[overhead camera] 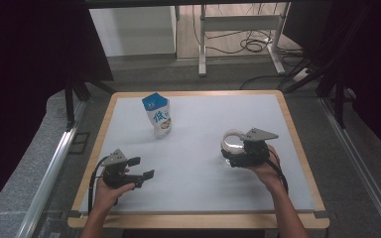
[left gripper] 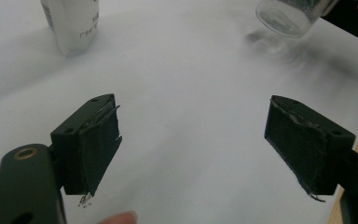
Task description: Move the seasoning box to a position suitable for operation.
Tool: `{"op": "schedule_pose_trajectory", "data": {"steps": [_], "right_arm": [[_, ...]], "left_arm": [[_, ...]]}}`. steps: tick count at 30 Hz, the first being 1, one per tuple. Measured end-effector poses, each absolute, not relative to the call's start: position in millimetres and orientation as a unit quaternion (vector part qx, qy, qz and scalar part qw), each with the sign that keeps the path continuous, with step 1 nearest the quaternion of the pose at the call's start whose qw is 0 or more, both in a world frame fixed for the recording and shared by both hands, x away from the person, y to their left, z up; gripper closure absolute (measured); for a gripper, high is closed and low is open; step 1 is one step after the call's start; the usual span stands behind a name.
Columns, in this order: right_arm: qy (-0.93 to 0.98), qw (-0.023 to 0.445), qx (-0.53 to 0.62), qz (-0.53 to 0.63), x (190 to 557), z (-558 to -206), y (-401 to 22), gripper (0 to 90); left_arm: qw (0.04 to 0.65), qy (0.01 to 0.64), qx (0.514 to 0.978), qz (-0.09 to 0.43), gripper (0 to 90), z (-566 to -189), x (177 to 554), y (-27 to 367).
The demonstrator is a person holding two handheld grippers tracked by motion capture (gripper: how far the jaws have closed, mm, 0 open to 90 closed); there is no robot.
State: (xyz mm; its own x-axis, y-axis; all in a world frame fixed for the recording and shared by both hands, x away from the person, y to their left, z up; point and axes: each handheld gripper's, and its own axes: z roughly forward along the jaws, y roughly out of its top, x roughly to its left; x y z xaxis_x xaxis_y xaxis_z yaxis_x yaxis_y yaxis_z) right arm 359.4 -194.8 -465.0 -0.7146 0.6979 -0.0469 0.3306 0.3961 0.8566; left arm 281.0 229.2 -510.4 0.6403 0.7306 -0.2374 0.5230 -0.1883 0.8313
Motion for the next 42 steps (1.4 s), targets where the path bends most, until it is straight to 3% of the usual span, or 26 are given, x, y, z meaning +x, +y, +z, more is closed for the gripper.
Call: {"op": "schedule_pose_trajectory", "data": {"steps": [15, 42], "right_arm": [[0.833, 0.185, 0.299, 0.427, 352, -490, -193, 11.5], [0.84, 0.156, 0.251, 0.456, 356, -495, -205, 11.5]], "left_arm": [[0.477, 0.419, 0.766, 0.1, 17.9, -517, 284, 226], [0.477, 0.419, 0.766, 0.103, 17.7, -516, 281, 227]]}}
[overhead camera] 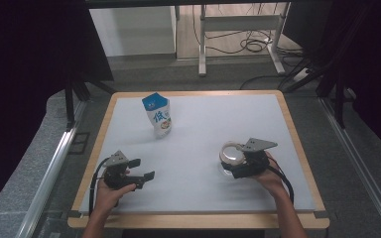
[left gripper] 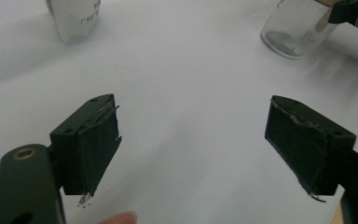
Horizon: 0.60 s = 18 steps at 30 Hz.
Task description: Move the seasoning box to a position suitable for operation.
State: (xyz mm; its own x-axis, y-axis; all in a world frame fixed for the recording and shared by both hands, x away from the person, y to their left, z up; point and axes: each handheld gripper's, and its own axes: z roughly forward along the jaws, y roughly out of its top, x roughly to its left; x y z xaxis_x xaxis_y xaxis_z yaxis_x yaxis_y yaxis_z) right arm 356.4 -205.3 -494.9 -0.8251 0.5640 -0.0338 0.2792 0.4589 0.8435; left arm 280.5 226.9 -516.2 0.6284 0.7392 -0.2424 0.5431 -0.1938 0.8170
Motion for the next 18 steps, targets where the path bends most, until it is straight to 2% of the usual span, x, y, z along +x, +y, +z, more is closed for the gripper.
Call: {"op": "schedule_pose_trajectory", "data": {"steps": [8, 10, 18], "right_arm": [[0.839, 0.151, 0.253, 0.457, 358, -495, -204, 9.2], [0.83, 0.162, 0.273, 0.459, 357, -492, -202, 3.1], [0.792, 0.188, 0.3, 0.497, 341, -467, -212, 3.1]], "left_arm": [[0.481, 0.418, 0.764, 0.101, 17.6, -517, 281, 228], [0.481, 0.417, 0.765, 0.101, 17.5, -516, 282, 229], [0.488, 0.411, 0.764, 0.097, 17.5, -515, 285, 230]]}}
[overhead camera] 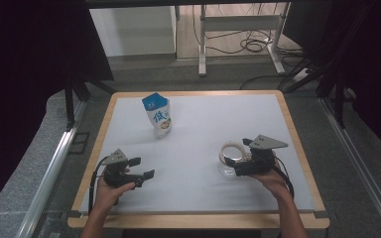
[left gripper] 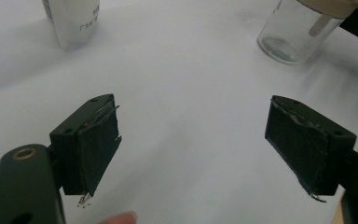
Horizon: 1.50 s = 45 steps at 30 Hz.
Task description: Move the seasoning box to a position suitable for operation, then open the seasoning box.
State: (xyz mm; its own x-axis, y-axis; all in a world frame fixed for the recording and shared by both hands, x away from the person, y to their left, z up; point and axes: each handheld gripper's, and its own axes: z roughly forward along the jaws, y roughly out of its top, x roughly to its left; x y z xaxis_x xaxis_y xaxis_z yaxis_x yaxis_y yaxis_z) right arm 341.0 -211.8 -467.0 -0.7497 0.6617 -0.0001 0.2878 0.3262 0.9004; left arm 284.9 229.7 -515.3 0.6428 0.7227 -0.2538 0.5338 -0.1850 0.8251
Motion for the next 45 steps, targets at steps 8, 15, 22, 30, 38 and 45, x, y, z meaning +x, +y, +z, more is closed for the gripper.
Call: {"op": "schedule_pose_trajectory", "data": {"steps": [8, 15, 22, 30, 38, 45], "right_arm": [[0.759, 0.217, 0.327, 0.52, 328, -455, -231, 15.4], [0.732, 0.249, 0.37, 0.515, 316, -450, -255, 41.1], [0.73, 0.221, 0.395, 0.512, 314, -453, -267, 70.4], [0.75, 0.238, 0.38, 0.487, 312, -454, -253, 90.0], [0.761, 0.251, 0.371, 0.469, 310, -455, -246, 90.0], [0.76, 0.256, 0.373, 0.467, 309, -455, -245, 90.0]], "left_arm": [[0.486, 0.413, 0.764, 0.098, 17.5, -515, 286, 228], [0.485, 0.417, 0.761, 0.107, 18.9, -509, 284, 228], [0.481, 0.422, 0.76, 0.112, 18.8, -510, 285, 226], [0.48, 0.426, 0.759, 0.113, 18.2, -511, 286, 226], [0.478, 0.43, 0.758, 0.114, 18.2, -510, 285, 225], [0.477, 0.43, 0.758, 0.114, 18.9, -511, 285, 225]]}}
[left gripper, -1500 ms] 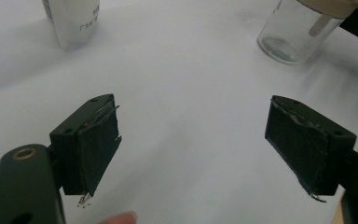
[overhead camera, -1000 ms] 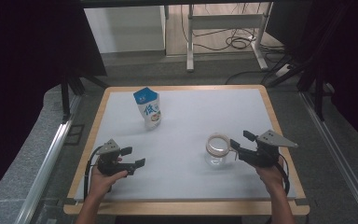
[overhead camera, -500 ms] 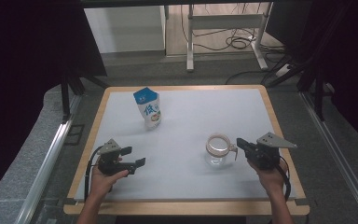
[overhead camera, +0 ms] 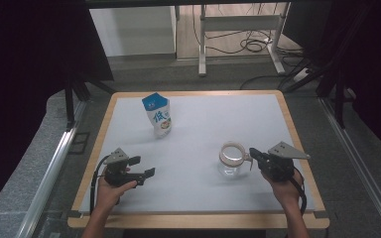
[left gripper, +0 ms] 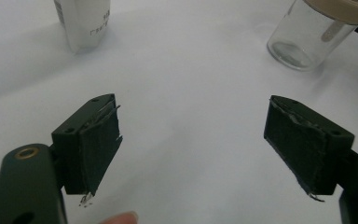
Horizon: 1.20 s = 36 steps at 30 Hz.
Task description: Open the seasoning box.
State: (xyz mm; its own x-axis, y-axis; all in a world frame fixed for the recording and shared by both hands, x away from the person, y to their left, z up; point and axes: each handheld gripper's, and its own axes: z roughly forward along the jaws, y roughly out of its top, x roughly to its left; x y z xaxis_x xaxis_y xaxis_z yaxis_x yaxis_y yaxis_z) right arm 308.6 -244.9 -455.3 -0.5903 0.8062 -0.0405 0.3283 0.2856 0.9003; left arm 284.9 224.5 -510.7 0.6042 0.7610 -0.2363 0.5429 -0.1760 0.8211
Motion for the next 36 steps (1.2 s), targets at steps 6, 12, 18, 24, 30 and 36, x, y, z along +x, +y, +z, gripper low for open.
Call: {"op": "schedule_pose_trajectory", "data": {"steps": [6, 12, 18, 24, 30, 36], "right_arm": [[0.754, 0.255, 0.376, 0.474, 308, -457, -246, 90.0], [0.748, 0.253, 0.382, 0.481, 307, -458, -249, 90.0], [0.746, 0.259, 0.383, 0.479, 307, -462, -252, 90.0], [0.749, 0.265, 0.372, 0.48, 305, -454, -245, 90.0], [0.751, 0.261, 0.374, 0.476, 308, -458, -245, 90.0], [0.748, 0.262, 0.375, 0.48, 306, -460, -246, 90.0]], "left_arm": [[0.483, 0.437, 0.749, 0.119, 23.8, -513, 285, 224], [0.492, 0.43, 0.749, 0.111, 29.8, -510, 282, 222], [0.489, 0.431, 0.751, 0.106, 30.8, -513, 285, 222], [0.484, 0.433, 0.754, 0.099, 29.5, -516, 287, 219], [0.484, 0.431, 0.755, 0.099, 28.8, -516, 286, 217], [0.485, 0.43, 0.755, 0.1, 32.3, -516, 286, 216]]}}
